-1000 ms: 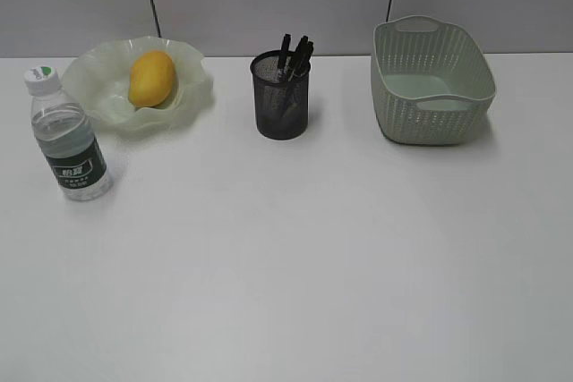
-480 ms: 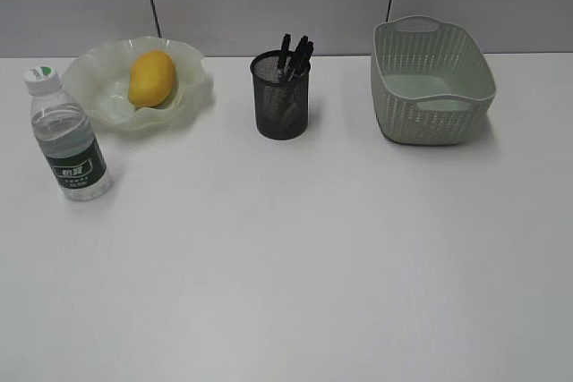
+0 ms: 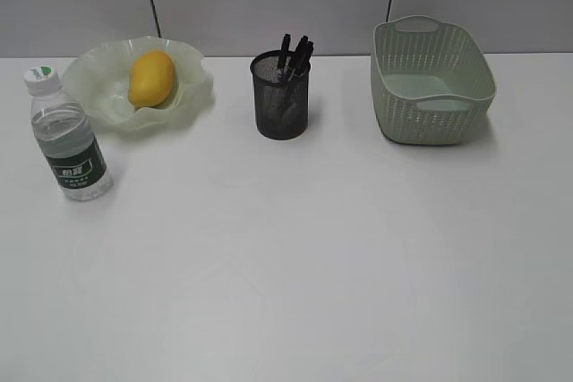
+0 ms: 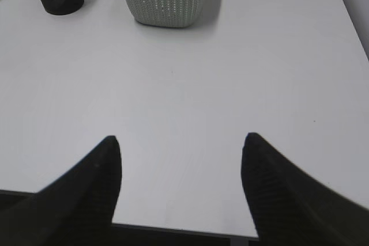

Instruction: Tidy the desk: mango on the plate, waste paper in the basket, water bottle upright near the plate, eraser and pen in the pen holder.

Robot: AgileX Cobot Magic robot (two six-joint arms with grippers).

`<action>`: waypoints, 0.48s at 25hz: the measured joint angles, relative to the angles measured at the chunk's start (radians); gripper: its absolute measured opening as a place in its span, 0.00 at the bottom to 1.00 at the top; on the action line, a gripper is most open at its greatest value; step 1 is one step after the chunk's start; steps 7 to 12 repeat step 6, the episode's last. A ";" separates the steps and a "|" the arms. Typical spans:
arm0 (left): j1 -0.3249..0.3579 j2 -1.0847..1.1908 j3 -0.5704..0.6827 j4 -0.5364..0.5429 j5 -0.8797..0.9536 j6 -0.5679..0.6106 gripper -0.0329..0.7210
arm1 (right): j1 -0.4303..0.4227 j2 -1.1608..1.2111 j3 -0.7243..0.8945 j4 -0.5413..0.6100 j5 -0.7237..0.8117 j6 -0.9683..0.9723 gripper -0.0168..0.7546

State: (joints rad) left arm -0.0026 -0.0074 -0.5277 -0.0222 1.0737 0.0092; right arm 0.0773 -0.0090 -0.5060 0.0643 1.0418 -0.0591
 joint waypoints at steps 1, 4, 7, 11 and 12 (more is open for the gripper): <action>0.000 0.000 0.000 0.000 0.000 0.000 0.61 | 0.000 0.000 0.000 0.000 0.000 0.000 0.70; 0.000 0.000 0.000 0.000 0.000 0.000 0.61 | 0.000 0.000 0.000 0.000 0.000 0.000 0.70; 0.000 0.000 0.000 0.000 0.000 0.000 0.60 | 0.000 0.000 0.000 0.000 0.000 0.000 0.70; 0.000 0.000 0.000 0.000 0.000 0.000 0.60 | 0.000 0.000 0.000 0.000 0.000 0.000 0.70; 0.000 0.000 0.000 0.000 0.000 0.000 0.60 | 0.000 0.000 0.000 0.000 0.000 0.000 0.70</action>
